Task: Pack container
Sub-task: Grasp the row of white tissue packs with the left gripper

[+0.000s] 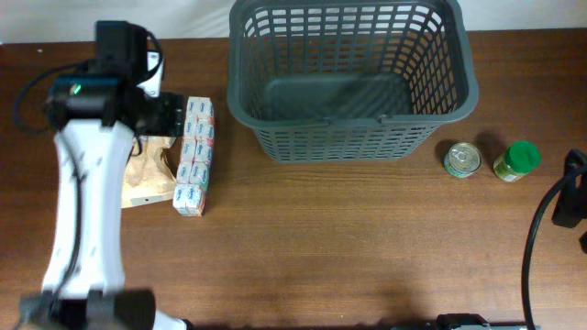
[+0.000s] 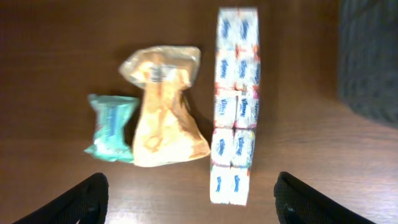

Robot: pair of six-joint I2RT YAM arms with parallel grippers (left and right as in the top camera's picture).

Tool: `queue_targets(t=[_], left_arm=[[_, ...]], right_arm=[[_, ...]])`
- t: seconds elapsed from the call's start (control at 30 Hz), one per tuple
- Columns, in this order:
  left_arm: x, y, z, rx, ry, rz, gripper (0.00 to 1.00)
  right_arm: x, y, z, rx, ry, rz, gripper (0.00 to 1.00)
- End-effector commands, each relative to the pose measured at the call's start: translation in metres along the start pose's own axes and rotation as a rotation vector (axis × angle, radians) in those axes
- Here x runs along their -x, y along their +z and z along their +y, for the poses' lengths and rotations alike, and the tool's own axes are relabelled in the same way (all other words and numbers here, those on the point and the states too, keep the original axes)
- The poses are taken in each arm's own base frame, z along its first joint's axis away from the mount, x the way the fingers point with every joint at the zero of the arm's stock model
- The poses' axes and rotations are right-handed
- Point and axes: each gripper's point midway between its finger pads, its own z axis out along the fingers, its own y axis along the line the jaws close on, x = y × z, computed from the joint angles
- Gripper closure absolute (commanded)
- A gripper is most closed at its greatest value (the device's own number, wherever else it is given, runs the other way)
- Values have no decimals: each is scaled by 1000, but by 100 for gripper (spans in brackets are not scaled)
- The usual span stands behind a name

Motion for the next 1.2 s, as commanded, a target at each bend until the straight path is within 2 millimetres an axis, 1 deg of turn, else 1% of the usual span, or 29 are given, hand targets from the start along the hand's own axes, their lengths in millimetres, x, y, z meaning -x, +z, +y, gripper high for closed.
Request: queue_targets(t=[0.0,0.03,0.17,0.27,0.43,0.47,0.63,0.67,0.7,0.73,0.77,0.8,0.83,0.87,0.9,0.93,0.97,1.07,1.1,1.13,1.17], left_arm=[[-5,52,-15,-65,78,128,22],[-9,68,-20,-80,95,171,22],[-23,122,-29,-95,116,309,22],[-30,154,-33,-98,121,365,21],[-38,189,-48,-160,160,411,21],[-41,200,-53,-184,157,427,21],[-58,227,-68,-239,142,498,22],[-62,232,-68,-239,143,515,26],[-68,239,-70,-242,143,538,40],[-70,240,-70,-245,144,547,63],[-72,240,-70,-247,144,556,79],[-74,238,-70,-248,145,565,89],[-73,234,-70,-248,145,569,94],[-70,228,-69,-248,145,568,98],[-64,222,-67,-247,145,560,98],[-52,209,-64,-244,143,536,98],[-43,201,-61,-238,141,518,98],[10,148,-41,-186,135,363,98],[32,123,-32,-152,132,282,98],[48,103,-25,-125,128,213,98],[68,75,-16,-93,121,116,98]], right_arm=[[0,1,-6,-35,18,-1,1],[0,1,-6,-35,18,-1,1],[0,1,-6,-35,17,0,1],[0,1,-6,-35,17,0,1],[0,1,-6,-35,17,0,1],[0,1,-6,-35,17,0,1],[0,1,-6,-35,17,0,1],[0,1,-6,-35,17,0,1],[0,1,-6,-35,17,0,1],[0,1,-6,-35,17,0,1],[0,1,-6,-35,17,0,1],[0,1,-6,-35,17,0,1],[0,1,-6,-35,17,0,1],[0,1,-6,-35,17,0,1],[0,1,-6,-35,17,0,1],[0,1,-6,-35,17,0,1],[0,1,-6,-35,17,0,1],[0,1,-6,-35,17,0,1],[0,1,-6,-35,17,0,1],[0,1,-6,-35,17,0,1],[0,1,-6,-35,17,0,1]])
